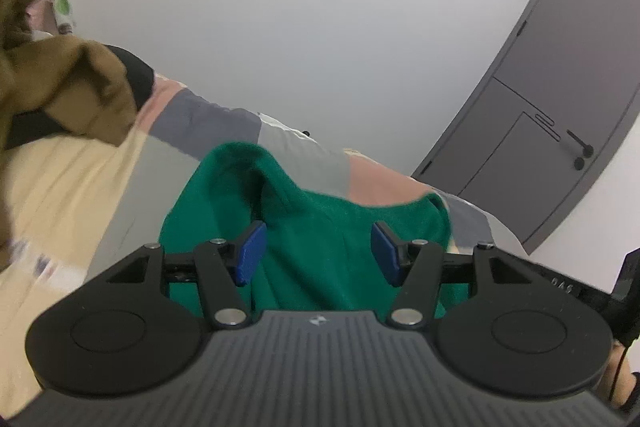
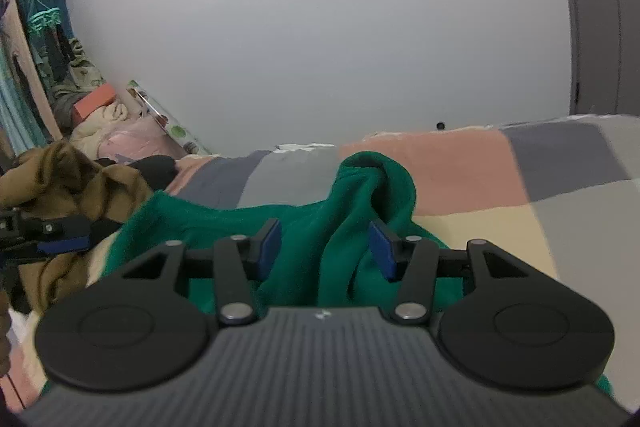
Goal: Fold large clothes
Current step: 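Lay the hoodie flat on the bed and open both tools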
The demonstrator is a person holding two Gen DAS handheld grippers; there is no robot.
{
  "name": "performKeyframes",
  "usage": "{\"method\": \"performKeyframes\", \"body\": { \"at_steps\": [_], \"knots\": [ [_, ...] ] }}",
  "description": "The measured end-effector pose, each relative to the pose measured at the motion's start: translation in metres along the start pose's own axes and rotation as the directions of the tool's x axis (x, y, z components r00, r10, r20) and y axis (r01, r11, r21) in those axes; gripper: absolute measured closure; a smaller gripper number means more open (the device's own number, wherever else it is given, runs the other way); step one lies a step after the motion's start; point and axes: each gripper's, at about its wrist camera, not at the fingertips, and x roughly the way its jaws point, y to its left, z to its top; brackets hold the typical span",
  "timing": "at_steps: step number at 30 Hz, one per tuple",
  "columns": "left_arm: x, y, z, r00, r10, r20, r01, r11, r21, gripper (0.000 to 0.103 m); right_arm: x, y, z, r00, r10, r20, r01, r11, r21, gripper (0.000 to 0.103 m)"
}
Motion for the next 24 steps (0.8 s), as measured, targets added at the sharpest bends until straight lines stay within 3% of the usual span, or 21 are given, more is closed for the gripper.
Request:
{"method": "performKeyframes", "body": {
  "at_steps": [10,15,24],
  "knots": [
    [-0.142,-0.053,-0.094,0.998,0.057,-0.006,-0.057,0.998,0.041,0.040,-0.139,0.046,-0.054,1.000,0.009,0.010,-0.009,1.000,0.014,0.052],
    [-0.178,-0.068,-0.137,0.997,0.075,-0.012,-0.074,0.995,0.065,0.040,-0.179,0.062,-0.081,1.000,-0.007,-0.009,0.006,1.000,-0.017,0.052],
    [-0.193,-0.069,-0.200,0.996,0.077,-0.034,-0.072,0.989,0.126,0.039,-0.213,0.069,-0.141,0.996,-0.066,-0.066,0.062,0.996,-0.070,0.052]
  ]
}}
